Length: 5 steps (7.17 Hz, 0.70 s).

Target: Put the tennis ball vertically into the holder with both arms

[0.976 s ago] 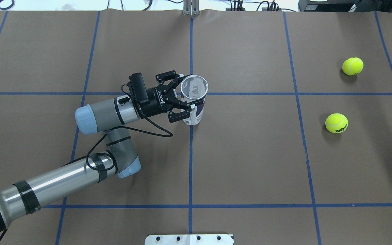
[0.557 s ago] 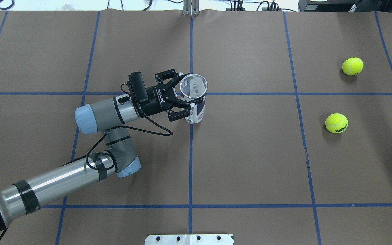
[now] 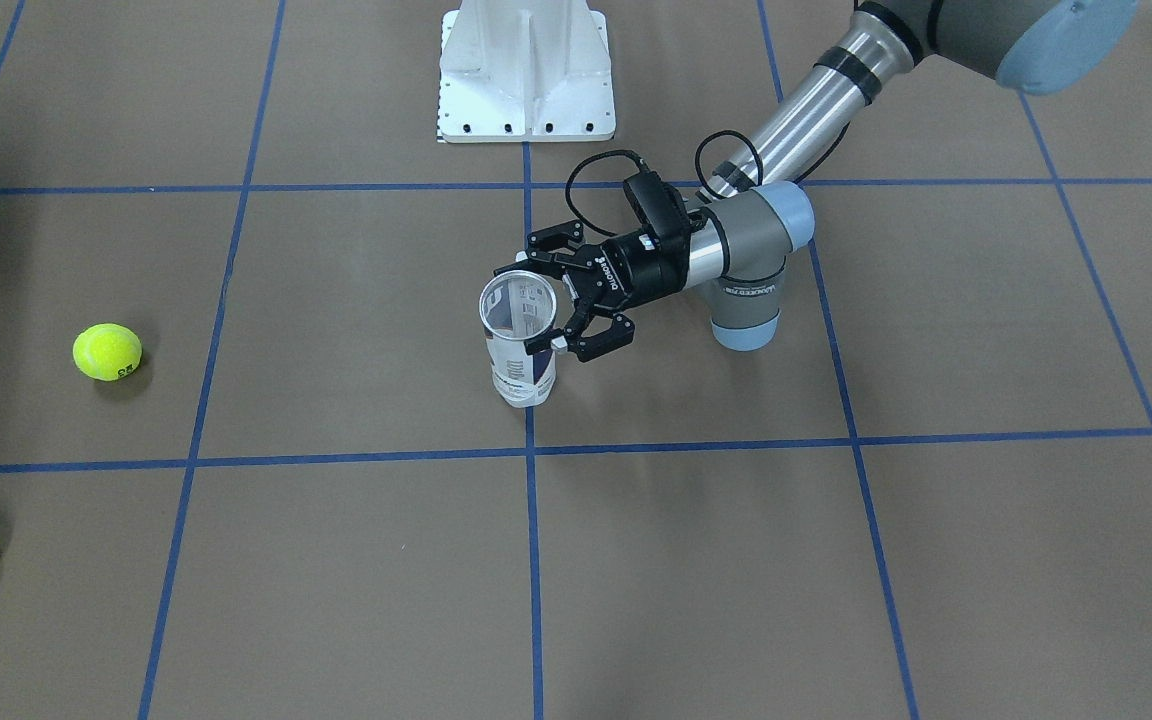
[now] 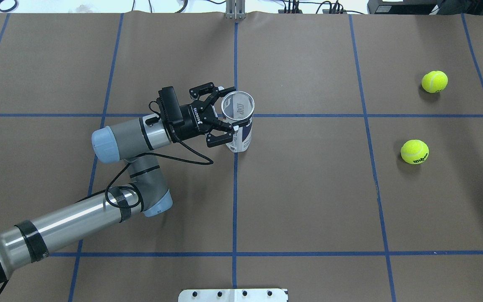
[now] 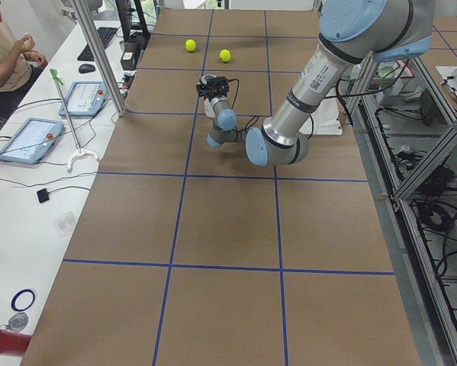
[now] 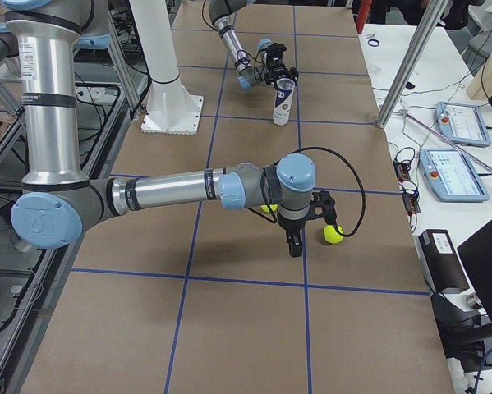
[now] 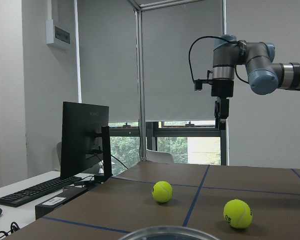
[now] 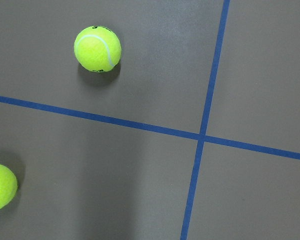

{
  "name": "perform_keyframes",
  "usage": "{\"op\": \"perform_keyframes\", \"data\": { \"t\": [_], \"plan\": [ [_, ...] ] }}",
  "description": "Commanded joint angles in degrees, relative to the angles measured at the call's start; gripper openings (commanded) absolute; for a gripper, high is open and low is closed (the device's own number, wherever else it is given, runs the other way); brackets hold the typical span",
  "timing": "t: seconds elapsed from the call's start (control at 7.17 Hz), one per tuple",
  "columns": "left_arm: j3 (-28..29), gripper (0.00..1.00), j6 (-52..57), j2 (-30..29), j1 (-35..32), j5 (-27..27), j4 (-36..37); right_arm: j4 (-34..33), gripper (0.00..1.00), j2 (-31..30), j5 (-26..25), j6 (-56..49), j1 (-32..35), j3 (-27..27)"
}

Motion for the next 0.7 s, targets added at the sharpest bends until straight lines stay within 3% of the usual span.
{"op": "perform_keyframes", "data": {
  "t": [0.0, 0.56],
  "plan": [
    [0.0, 0.92, 1.1, 0.0, 0.0, -0.1, 1.0, 0.0, 1.0, 0.0, 0.0, 0.0, 0.0, 0.0],
    [0.0, 0.92, 2.0, 0.0, 0.0, -0.1, 1.8, 0.1, 1.0, 0.0, 0.3, 3.0, -0.3, 0.6]
  ]
}}
